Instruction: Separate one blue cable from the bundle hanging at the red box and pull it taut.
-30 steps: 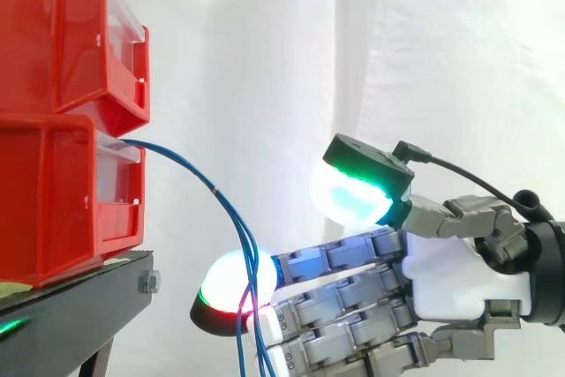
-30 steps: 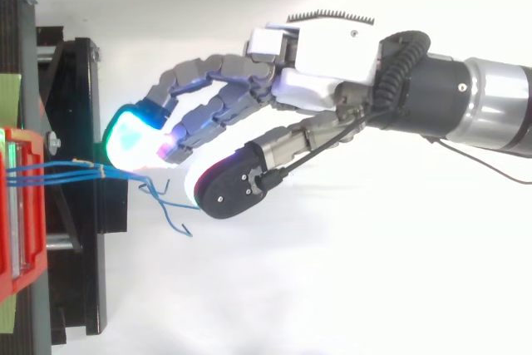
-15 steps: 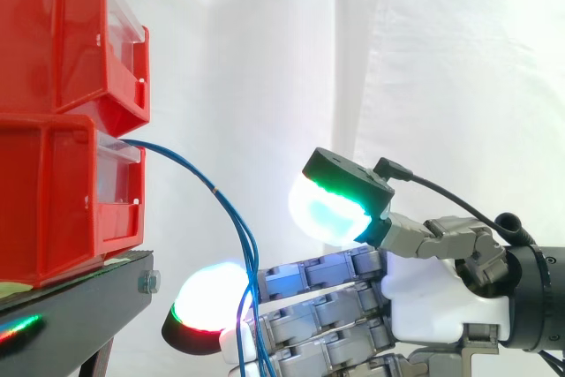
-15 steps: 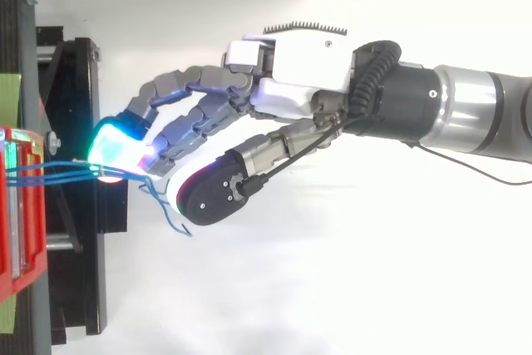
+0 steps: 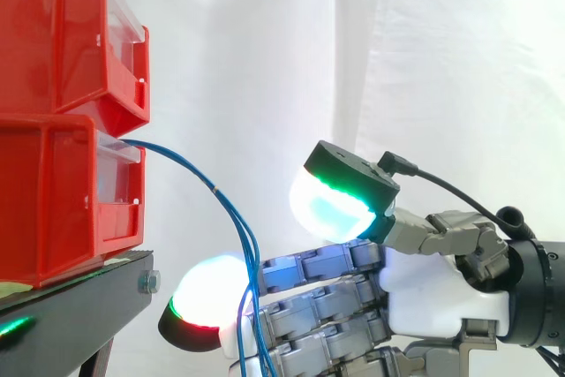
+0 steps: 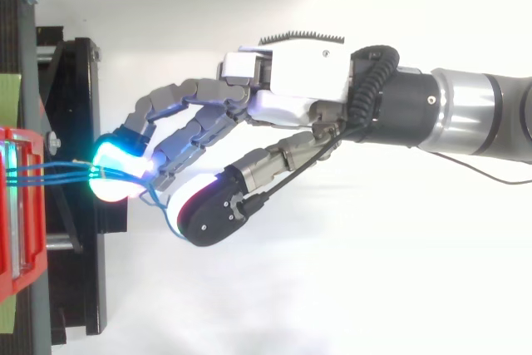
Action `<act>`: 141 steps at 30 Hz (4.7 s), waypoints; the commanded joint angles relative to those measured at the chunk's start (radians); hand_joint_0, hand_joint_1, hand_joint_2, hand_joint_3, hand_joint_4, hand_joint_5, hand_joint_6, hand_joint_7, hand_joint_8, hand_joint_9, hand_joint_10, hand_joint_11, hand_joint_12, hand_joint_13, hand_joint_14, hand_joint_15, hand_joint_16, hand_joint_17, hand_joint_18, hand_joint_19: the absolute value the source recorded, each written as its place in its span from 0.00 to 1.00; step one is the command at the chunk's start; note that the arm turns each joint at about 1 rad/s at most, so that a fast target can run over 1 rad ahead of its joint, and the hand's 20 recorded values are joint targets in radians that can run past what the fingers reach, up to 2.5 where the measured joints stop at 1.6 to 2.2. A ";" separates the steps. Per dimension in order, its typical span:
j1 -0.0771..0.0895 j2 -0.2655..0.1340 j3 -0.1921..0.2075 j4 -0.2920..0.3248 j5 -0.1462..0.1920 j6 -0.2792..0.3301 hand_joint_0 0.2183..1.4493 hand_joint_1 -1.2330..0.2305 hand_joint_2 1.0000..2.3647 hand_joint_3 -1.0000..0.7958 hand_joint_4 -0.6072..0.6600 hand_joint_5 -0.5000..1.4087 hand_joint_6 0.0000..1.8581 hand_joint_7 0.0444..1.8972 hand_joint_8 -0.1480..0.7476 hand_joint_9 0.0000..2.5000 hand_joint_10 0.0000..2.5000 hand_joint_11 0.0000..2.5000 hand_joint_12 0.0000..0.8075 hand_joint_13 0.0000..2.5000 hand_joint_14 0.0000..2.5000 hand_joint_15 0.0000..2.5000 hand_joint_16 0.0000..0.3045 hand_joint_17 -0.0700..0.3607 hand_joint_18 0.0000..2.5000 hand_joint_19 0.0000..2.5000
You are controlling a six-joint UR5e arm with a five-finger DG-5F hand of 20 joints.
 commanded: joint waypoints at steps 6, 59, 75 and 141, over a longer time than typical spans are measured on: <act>0.003 0.000 0.000 0.008 -0.043 0.004 0.35 0.38 0.00 0.32 0.69 0.18 0.27 0.42 0.47 0.31 0.00 0.11 0.38 0.33 0.00 0.08 0.08 0.30 0.24 0.05; -0.032 0.083 0.012 -0.048 -0.072 0.004 0.34 0.40 0.01 0.34 0.68 0.20 0.27 0.56 0.49 0.37 0.01 0.15 0.40 0.40 0.00 0.13 0.09 0.30 0.29 0.11; -0.030 0.084 0.012 -0.055 -0.072 0.006 0.40 0.39 0.01 0.51 0.66 0.21 0.27 0.57 0.50 0.40 0.00 0.16 0.42 0.42 0.01 0.14 0.09 0.31 0.30 0.13; -0.012 0.084 0.014 -0.067 -0.072 0.047 0.49 0.18 0.00 0.30 0.52 0.16 0.48 0.58 0.53 0.44 0.01 0.30 0.45 0.46 0.01 0.20 0.11 0.34 0.38 0.17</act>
